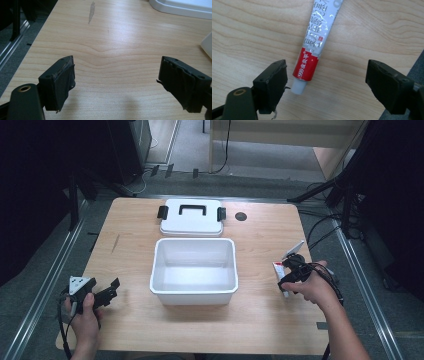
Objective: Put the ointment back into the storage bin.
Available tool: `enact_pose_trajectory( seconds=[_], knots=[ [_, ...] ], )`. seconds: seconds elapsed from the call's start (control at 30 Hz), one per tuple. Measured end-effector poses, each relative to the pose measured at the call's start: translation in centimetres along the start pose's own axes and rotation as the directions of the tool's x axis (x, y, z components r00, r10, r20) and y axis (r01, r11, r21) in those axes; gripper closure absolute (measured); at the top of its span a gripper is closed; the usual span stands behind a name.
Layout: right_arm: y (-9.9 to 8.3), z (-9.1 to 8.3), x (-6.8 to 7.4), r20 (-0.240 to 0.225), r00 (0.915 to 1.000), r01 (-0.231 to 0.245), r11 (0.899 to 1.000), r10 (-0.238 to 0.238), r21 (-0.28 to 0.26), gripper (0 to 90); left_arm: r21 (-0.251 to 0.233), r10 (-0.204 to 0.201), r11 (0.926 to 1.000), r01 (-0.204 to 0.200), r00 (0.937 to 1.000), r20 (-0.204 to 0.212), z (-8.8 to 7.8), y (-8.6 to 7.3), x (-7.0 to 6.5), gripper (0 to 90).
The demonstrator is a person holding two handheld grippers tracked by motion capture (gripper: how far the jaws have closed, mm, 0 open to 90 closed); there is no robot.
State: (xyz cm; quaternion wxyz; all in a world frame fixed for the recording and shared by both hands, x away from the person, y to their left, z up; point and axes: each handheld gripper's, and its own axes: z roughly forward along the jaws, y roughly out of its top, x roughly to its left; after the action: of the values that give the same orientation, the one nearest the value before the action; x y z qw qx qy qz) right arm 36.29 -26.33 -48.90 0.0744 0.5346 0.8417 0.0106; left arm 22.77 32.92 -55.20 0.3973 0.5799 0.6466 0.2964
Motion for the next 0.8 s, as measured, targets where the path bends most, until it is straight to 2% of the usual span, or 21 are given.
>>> enact_pose_trajectory(
  seconds=[0.1, 0.2, 0.3, 0.37, 0.43, 0.53, 0.6, 0.63, 0.7, 0.77, 0.8],
  knots=[
    [0.5, -0.1, -0.3, 0.012, 0.9997, -0.024, 1.000, 0.024, 0.018, 20.9, -0.003, -0.007, 1.0000, 0.007, 1.0000, -0.002, 0.0, 0.0, 0.0, 14.5],
    [0.9, -0.2, -0.6, 0.006, 0.9997, -0.025, 0.999, 0.025, 0.031, 27.1, 0.000, -0.007, 1.0000, 0.007, 1.0000, -0.003, 0.1, 0.0, 0.0, 14.4],
    [1.3, 0.0, -0.8, -0.017, 0.9989, -0.042, 0.998, 0.043, 0.047, 31.3, 0.001, -0.008, 1.0000, 0.008, 1.0000, -0.002, 0.1, 0.0, 0.0, 14.4],
    [1.4, 0.0, -0.8, -0.046, 0.9982, -0.038, 0.998, 0.040, 0.042, 35.6, 0.000, -0.008, 1.0000, 0.008, 1.0000, -0.002, 0.1, 0.0, 0.0, 14.4],
    [1.5, 0.1, -0.7, -0.064, 0.9961, -0.059, 0.998, 0.061, 0.036, 38.6, 0.002, -0.008, 1.0000, 0.008, 1.0000, -0.002, 0.1, 0.0, 0.0, 14.4],
    [1.7, 0.4, -0.6, -0.074, 0.9939, -0.079, 0.996, 0.082, 0.042, 43.9, 0.002, -0.008, 1.0000, 0.008, 1.0000, -0.003, 0.1, 0.0, 0.0, 14.4],
    [1.9, 0.6, -0.5, -0.088, 0.9910, -0.096, 0.994, 0.100, 0.056, 50.4, 0.003, -0.010, 1.0000, 0.010, 0.9999, -0.003, 0.1, 0.0, 0.0, 14.4],
    [2.0, 0.7, -0.5, -0.105, 0.9860, -0.122, 0.990, 0.129, 0.069, 54.5, 0.003, -0.010, 0.9999, 0.010, 0.9999, -0.003, 0.1, 0.0, 0.0, 14.4],
    [2.2, 0.8, -0.6, -0.138, 0.9778, -0.147, 0.986, 0.157, 0.084, 57.7, 0.003, -0.010, 0.9999, 0.010, 0.9999, -0.003, 0.1, 0.0, 0.0, 14.4],
    [2.4, 1.0, -0.5, -0.153, 0.9718, -0.165, 0.981, 0.180, 0.102, 59.4, 0.004, -0.012, 0.9999, 0.012, 0.9999, -0.002, 0.1, 0.0, 0.0, 14.4],
    [2.5, 1.1, -0.5, -0.154, 0.9720, -0.163, 0.981, 0.178, 0.105, 60.9, 0.004, -0.012, 0.9999, 0.012, 0.9999, -0.002, 0.1, 0.0, 0.0, 14.4]
  ],
)
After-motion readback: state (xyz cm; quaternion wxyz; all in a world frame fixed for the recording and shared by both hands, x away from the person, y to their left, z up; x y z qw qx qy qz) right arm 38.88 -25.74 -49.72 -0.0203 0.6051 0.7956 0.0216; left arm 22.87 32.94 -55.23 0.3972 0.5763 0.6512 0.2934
